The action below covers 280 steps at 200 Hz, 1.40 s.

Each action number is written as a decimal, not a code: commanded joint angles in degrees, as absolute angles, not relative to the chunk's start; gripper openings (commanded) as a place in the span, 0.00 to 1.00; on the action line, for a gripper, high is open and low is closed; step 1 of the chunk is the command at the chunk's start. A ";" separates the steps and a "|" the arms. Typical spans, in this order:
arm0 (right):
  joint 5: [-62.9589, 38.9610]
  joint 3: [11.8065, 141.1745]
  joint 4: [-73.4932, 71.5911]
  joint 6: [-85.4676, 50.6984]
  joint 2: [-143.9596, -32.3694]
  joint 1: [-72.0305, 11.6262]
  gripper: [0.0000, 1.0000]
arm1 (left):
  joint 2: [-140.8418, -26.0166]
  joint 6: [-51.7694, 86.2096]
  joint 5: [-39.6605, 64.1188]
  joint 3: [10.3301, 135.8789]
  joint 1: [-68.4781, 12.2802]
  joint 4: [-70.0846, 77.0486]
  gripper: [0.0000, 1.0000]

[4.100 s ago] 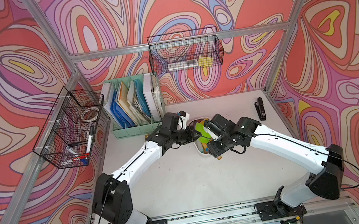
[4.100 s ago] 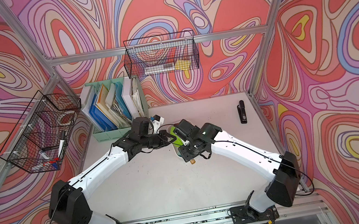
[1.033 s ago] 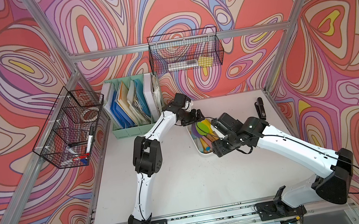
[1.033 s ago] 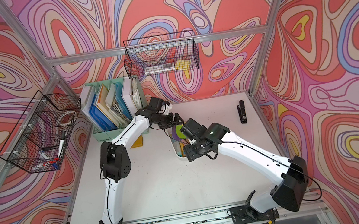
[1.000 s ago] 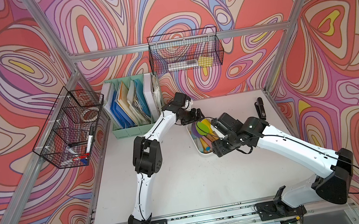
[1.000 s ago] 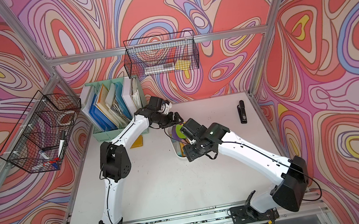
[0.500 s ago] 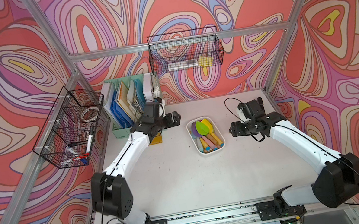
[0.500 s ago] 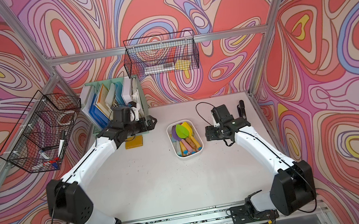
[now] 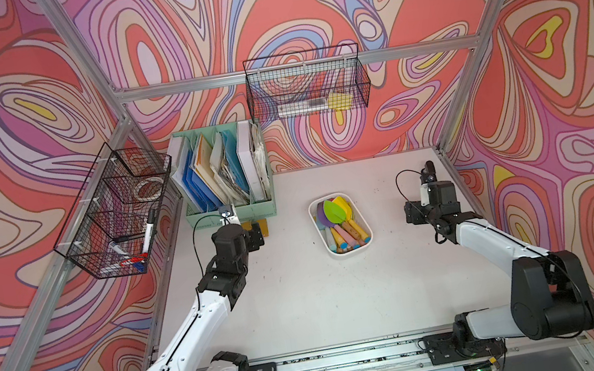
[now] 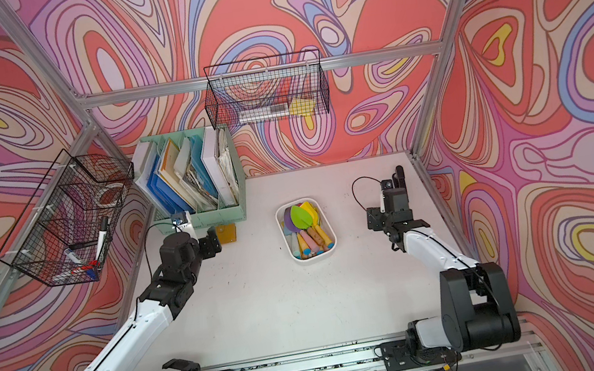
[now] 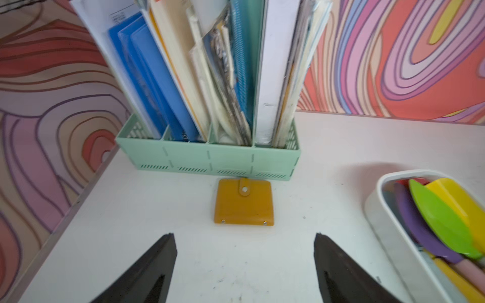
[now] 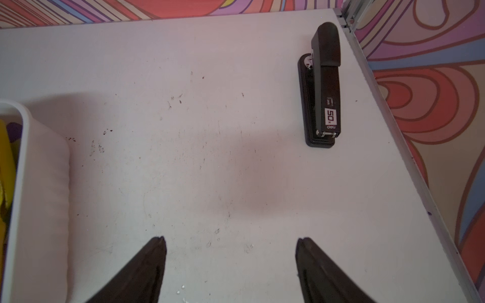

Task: Put the shovel into the storage box
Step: Reset both arms

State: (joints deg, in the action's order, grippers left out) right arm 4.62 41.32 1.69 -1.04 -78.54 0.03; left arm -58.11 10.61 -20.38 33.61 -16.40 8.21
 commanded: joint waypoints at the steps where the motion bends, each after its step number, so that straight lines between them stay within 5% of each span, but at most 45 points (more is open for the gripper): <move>1: 3.88 36.09 -15.47 1.48 -78.46 0.39 0.81 | -53.87 2.74 -28.20 22.68 -16.17 28.85 0.96; 28: -0.47 26.56 -31.41 2.38 -77.35 0.55 0.82 | -58.80 -1.15 -29.81 14.93 -14.66 40.71 0.99; 89: -3.68 16.24 -54.66 -1.01 -80.54 2.72 0.85 | -88.76 -5.44 -26.49 11.87 -11.43 74.78 0.99; 113: -6.01 14.38 -64.45 -4.35 -84.43 5.70 0.86 | -84.63 -2.21 -18.44 13.58 -8.25 63.31 0.99; 137: -8.21 14.57 -76.00 -8.68 -95.96 8.49 0.86 | -89.76 0.45 -13.17 14.90 -4.01 67.46 0.99; 149: -10.16 13.88 -84.70 -9.42 -101.13 9.17 0.87 | -86.44 1.65 -9.94 18.42 -3.07 54.44 0.99; 188: -11.23 22.70 -62.48 -4.37 -96.95 6.82 0.92 | -88.27 1.29 -2.19 21.53 -0.53 51.21 0.99; 199: -4.64 27.65 -52.45 -1.02 -97.12 2.00 0.98 | -87.62 1.49 -2.23 22.33 -0.53 47.96 0.99; 280: -0.31 27.15 -53.94 -1.30 -97.16 1.17 0.98 | -87.96 1.41 -2.43 21.75 -0.56 49.86 0.99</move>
